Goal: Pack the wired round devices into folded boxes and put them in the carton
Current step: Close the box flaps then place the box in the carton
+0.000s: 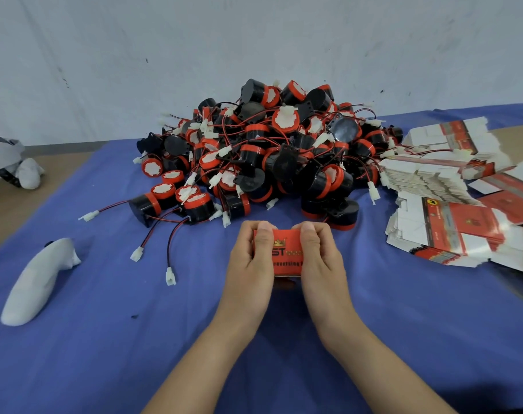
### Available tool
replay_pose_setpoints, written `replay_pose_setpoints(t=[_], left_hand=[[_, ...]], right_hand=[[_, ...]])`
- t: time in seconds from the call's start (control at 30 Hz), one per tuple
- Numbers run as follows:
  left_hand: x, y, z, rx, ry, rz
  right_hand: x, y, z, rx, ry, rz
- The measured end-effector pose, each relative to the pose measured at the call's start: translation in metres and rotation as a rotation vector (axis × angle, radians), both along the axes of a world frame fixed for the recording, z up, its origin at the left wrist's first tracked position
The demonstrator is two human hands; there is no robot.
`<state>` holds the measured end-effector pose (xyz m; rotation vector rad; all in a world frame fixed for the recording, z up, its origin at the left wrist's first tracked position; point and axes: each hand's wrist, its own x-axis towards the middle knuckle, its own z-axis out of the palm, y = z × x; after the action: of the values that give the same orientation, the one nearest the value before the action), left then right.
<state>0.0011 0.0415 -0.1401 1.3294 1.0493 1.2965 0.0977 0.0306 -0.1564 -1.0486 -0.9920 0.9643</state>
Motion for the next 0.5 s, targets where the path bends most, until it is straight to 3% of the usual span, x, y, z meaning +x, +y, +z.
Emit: replay_pose_setpoints(t=[0.27,0.5], left_hand=[[-0.0076,0.0009,0.0004,-0.063,-0.018,-0.067],[-0.0051,0.0030,-0.0006,0.020,0.049,-0.014]], right_hand=[[0.0050,0.0036,0.0004,-0.030,0.003,0.062],[0.0045,0.0055,0.0005,-0.042,0.058,0.053]])
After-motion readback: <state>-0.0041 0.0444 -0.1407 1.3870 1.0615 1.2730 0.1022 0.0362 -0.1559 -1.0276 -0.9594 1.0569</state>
